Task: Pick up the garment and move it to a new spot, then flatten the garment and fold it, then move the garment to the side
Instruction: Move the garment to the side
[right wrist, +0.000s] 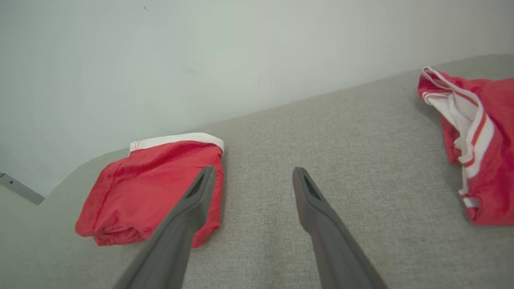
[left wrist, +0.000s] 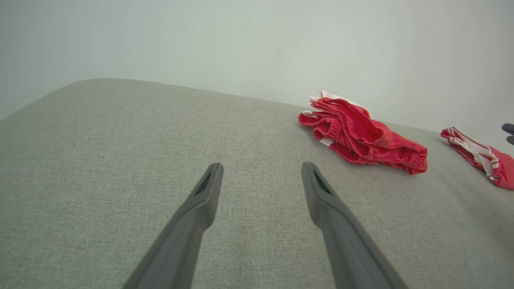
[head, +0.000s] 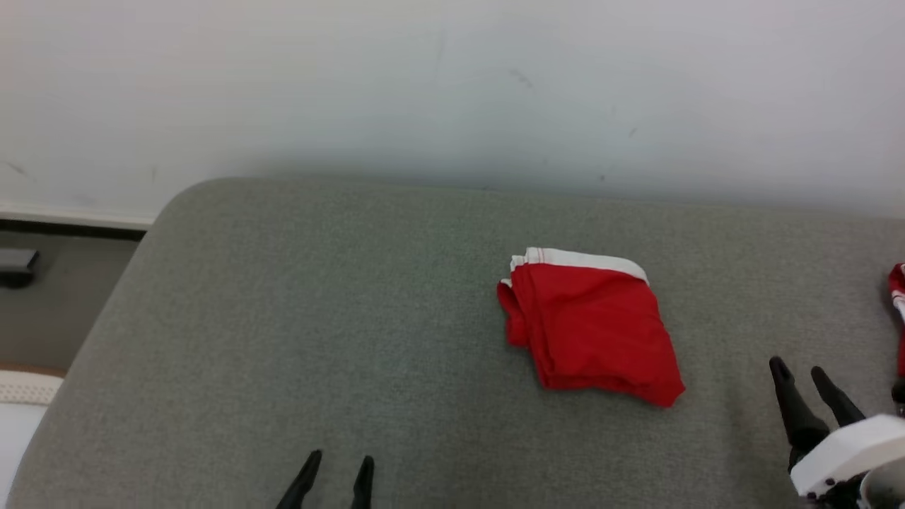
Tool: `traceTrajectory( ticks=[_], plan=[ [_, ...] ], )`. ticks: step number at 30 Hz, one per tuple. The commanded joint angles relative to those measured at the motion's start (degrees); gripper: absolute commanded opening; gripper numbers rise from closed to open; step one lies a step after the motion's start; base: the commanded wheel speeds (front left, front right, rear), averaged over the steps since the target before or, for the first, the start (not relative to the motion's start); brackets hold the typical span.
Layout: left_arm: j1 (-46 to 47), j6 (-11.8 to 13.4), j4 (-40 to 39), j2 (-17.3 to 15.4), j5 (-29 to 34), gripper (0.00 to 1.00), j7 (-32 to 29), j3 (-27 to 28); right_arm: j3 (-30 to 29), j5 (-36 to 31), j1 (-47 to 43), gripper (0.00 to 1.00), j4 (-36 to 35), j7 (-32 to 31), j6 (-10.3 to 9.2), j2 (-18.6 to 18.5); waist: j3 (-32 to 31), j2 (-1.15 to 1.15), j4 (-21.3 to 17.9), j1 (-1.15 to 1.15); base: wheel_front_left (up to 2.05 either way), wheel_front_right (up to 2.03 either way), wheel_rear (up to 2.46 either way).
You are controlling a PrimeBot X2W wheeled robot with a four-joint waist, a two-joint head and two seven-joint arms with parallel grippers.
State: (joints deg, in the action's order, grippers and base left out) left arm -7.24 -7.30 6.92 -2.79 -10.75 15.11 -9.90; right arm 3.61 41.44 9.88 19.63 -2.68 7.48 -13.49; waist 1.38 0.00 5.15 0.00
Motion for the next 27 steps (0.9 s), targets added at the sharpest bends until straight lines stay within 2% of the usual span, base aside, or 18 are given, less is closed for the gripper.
traceTrajectory(
  ticks=[1,6,10,14,19,20,21,27],
  plan=[
    [1.3,-0.1,0.2,-0.2,0.0,1.0,0.0,-0.3,0.1,0.8,2.2,1.0,1.1,-2.6,0.01,-0.9,3.6,0.0,3.3,0.0,0.0,0.0,0.0],
    [4.0,-0.2,1.1,-0.4,-0.9,1.0,0.0,-3.1,-1.8,7.2,11.5,1.0,7.3,-17.3,0.01,-1.4,7.9,0.0,8.0,0.0,0.0,0.0,0.0],
    [5.1,-0.2,1.8,-0.8,-1.7,1.0,0.0,-4.3,-4.6,9.3,16.3,1.0,12.7,-25.8,0.01,-1.4,9.7,0.0,11.5,0.0,0.0,0.0,0.0],
    [5.7,-0.1,2.2,-0.7,-2.4,1.0,0.0,-4.6,-6.8,9.3,18.8,1.0,16.5,-30.7,0.01,-0.9,10.7,0.0,14.4,0.0,0.0,0.0,0.0],
    [5.8,-0.1,2.2,-0.6,-2.8,1.0,0.0,-4.8,-7.8,8.0,20.4,1.0,18.9,-32.8,0.01,1.6,11.2,0.0,15.7,0.0,0.0,0.0,0.0],
    [5.9,-0.1,2.2,-0.6,-2.8,1.0,0.0,-4.7,-7.6,8.0,20.7,0.47,18.7,-32.9,0.0,2.2,11.1,0.0,15.7,0.0,0.0,0.0,0.0],
    [5.9,-0.1,2.2,-0.6,-2.8,1.0,0.0,-4.6,-7.6,8.2,20.8,0.0,18.3,-32.6,0.0,2.7,11.1,0.0,15.6,0.0,0.0,0.0,0.0],
    [5.9,-0.2,1.5,-0.7,-2.5,1.0,0.0,-3.5,-6.0,7.8,20.7,0.0,14.4,-32.0,0.01,1.9,10.7,0.0,12.0,0.0,0.0,0.0,0.0]
  ],
)
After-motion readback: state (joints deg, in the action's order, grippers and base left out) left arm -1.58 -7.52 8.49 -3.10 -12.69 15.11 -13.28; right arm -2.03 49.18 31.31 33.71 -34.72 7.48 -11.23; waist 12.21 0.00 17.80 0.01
